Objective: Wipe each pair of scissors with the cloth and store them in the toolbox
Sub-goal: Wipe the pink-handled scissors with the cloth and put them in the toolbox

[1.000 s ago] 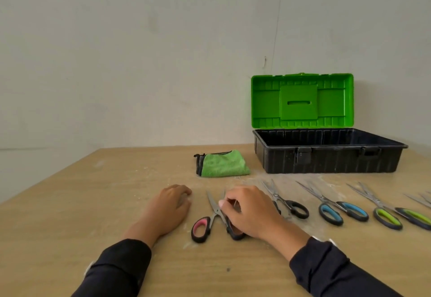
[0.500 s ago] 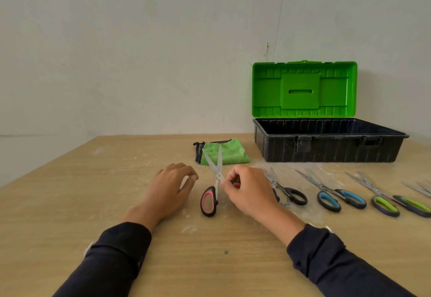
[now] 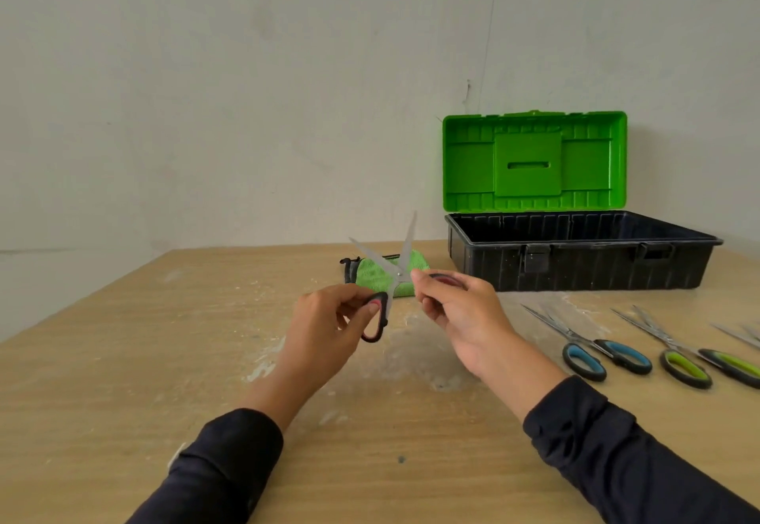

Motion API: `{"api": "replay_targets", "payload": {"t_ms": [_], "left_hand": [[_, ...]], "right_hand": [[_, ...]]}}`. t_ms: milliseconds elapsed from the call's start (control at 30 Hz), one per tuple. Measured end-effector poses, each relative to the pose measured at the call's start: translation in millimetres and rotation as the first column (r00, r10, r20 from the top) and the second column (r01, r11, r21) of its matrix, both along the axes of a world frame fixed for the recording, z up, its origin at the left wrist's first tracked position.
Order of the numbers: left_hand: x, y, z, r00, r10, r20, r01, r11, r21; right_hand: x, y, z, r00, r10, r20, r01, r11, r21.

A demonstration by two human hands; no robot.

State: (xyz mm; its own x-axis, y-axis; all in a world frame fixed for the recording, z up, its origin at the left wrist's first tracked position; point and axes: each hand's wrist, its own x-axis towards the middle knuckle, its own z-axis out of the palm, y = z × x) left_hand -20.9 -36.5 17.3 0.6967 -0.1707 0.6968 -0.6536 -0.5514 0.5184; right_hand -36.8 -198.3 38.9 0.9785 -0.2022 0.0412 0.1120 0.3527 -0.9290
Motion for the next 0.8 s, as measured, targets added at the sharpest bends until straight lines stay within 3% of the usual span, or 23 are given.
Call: {"api": "replay_targets", "payload": {"t_ms": [100,200,267,333,400,667,800], "left_hand": [[-4.0,-5.7,8.2,0.999,0.022,0.025,-0.019,0.994,-0.105],[-7.7,-10.8,13.0,0.998,0.031,0.06,-0.024,0.993,-0.119],[-8.9,-11.8,14.2,0.996,0.03,0.087,-0.021,0.994,-0.105],[-8.5,-11.2,14.6,0.993,0.031,0.116,-0.021,0.996,-0.086],[-8.3,-10.5,15.5,0.992,0.028,0.126,-0.019,0.997,-0.074],[23.0,-22.3,31.8,0.995,0.038,0.089,-0.035,0.999,-0.032],[64.9,-37.4,20.8,0.997,0.056,0.045,-0.063,0.985,0.161]], "right_hand": [[-1.2,-1.1,8.1,1.0,0.013,0.003,-0.013,0.944,0.33],[-1.2,2.3,11.4,1.0,-0.002,0.024,-0.01,0.877,0.48],[-1.6,5.6,11.1,1.0,-0.021,0.023,0.01,0.918,0.398],[0.9,8.0,8.1,0.997,-0.069,0.025,0.065,0.986,0.153],[3.0,8.9,7.5,0.991,-0.118,0.057,0.119,0.993,-0.019],[32.4,-11.7,23.3,0.964,-0.256,0.075,0.261,0.963,-0.067],[66.4,-41.2,39.7,0.897,-0.418,0.142,0.438,0.885,-0.156]]}}
